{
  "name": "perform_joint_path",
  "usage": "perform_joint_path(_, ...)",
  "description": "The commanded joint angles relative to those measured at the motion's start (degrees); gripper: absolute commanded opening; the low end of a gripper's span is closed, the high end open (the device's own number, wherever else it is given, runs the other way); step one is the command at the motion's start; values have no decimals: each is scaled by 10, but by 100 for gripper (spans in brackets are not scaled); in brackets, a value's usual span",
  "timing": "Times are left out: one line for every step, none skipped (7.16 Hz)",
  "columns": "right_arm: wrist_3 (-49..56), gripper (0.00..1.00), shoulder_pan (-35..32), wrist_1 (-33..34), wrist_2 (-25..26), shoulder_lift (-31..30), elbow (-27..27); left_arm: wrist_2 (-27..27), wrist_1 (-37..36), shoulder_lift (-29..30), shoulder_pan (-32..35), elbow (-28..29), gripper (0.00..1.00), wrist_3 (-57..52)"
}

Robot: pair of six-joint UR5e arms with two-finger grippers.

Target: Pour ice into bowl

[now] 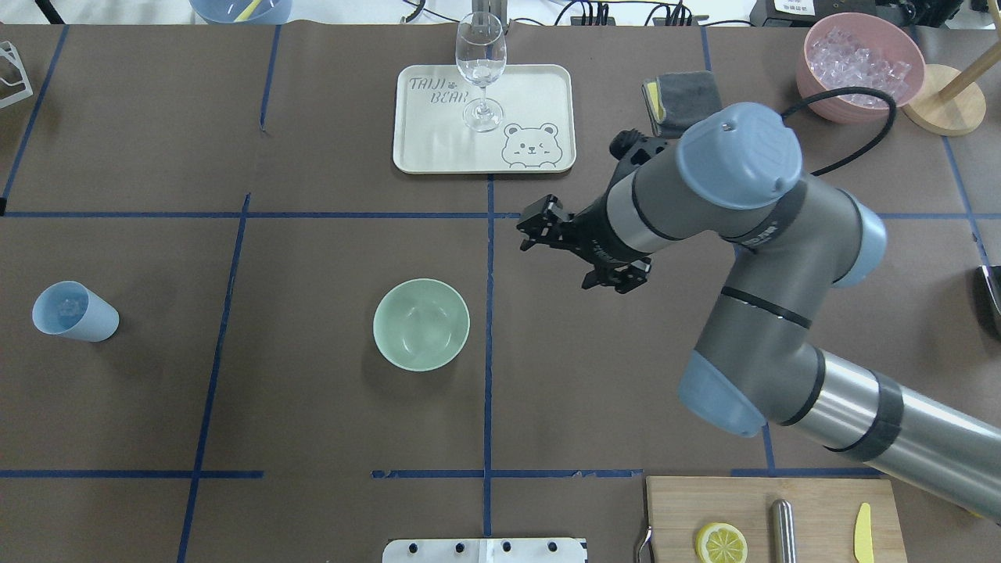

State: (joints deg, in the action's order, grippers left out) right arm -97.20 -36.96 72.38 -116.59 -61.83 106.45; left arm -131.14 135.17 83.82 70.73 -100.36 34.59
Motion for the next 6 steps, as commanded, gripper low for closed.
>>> perform_joint_path(67,100,-35,0,-9,-68,26,201,163,-91,-137,-25,100,140)
perform_joint_path(72,100,-37,-1,-9,-77,27,277,166,-115,-198,-43,100,223)
perform_joint_path(72,100,-37,-1,-8,-83,31,325,166,-129,-255,-66,100,306)
perform_joint_path(72,100,-36,-1,-7,-83,31,380,168,-165,-303,-81,100,330)
perform_joint_path(71,100,-37,-1,-5,-84,30,404,174,-185,-335,-83,100,363)
perform_joint_path(71,100,-37,-1,-4,-84,30,407,174,-196,-353,-91,100,389)
